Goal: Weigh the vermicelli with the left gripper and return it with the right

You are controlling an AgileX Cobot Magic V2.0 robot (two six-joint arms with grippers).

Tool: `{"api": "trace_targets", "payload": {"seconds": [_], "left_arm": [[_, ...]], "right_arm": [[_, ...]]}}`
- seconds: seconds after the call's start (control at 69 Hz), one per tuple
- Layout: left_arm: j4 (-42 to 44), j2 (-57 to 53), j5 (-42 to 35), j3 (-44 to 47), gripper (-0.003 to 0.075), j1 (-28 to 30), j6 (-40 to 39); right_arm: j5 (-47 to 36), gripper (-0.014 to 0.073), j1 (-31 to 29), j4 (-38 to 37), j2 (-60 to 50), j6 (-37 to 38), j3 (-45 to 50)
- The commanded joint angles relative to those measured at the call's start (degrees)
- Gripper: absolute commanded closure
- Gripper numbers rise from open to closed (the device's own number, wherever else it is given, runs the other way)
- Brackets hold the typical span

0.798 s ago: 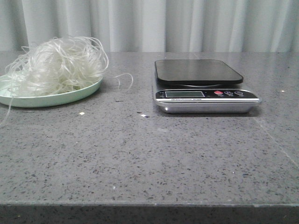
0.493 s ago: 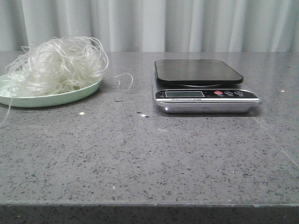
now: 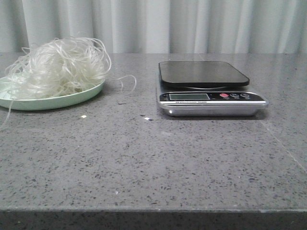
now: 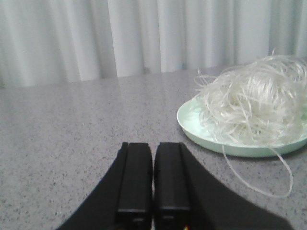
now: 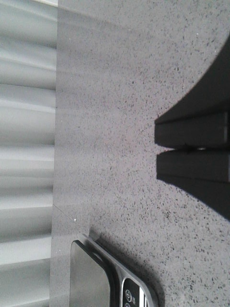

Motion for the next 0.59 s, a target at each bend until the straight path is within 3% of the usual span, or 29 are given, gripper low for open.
{"api": "trace_targets", "payload": {"seconds": [0.0,0.203,0.348,0.58], "left_arm": [[-0.48,-1.10,-9.99,0.29,0.0584,0.23,-0.44],[-0.48,-0.91,-22.29,-1.66,0.0583,0.23,-0.44],[-0.48,3.15,-14.01,-14.54,0.0583,0.23,-0.44],[-0.48,22.55,-2.86,-37.34,0.0582,0.13,-0.44]], "right_arm": [[-4.69,0.0442,-0.33,-0.59,-0.92,-0.24,-0.41],[-4.69,0.0442,-0.33,-0.59,-0.92,-0.24,-0.41],[-4.69,0.0442,-0.33,-0.59,-0.92,-0.24,-0.41],[-4.69,0.0442,-0.33,-0.59,-0.92,-0.24,-0.41]]}}
